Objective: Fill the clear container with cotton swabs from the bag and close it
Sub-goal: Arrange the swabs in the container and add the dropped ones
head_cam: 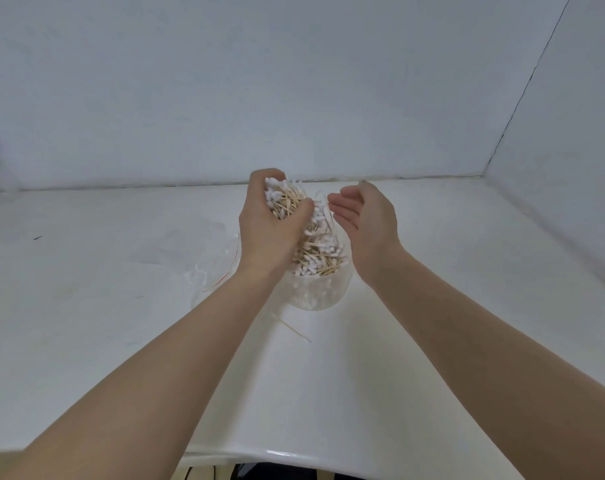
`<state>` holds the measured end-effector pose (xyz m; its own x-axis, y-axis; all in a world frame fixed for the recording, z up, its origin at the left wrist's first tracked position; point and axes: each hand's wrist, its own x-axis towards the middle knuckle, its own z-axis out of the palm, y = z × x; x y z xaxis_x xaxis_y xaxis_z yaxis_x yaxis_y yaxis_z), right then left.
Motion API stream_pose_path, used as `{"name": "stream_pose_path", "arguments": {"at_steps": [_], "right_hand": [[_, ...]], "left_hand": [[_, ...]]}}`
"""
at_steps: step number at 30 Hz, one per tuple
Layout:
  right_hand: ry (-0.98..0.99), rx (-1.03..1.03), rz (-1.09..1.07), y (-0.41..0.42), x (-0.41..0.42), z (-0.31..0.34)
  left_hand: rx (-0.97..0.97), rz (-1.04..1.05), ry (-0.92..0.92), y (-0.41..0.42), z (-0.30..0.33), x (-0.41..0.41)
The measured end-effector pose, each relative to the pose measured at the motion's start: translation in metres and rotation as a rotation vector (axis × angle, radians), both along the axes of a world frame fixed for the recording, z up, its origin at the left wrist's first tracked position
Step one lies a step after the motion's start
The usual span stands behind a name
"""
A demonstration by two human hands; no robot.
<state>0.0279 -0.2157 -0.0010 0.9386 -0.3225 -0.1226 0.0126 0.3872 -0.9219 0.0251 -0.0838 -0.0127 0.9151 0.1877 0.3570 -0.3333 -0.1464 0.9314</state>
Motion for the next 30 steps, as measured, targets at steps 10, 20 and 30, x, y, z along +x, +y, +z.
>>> {"name": "stream_pose_path", "arguments": {"at_steps": [10, 20, 30], "right_hand": [[0.033, -0.822, 0.300, -0.021, -0.009, 0.002], [0.062, -0.675, 0.382, -0.017, 0.006, 0.011], [0.009, -0.663, 0.308, -0.011, 0.008, 0.017]], "left_hand": [[0.169, -0.188, -0.021, 0.007, -0.003, -0.001], [0.159, -0.226, 0.012, 0.011, -0.008, -0.001], [0.207, -0.251, 0.087, 0.008, -0.011, 0.005]]}}
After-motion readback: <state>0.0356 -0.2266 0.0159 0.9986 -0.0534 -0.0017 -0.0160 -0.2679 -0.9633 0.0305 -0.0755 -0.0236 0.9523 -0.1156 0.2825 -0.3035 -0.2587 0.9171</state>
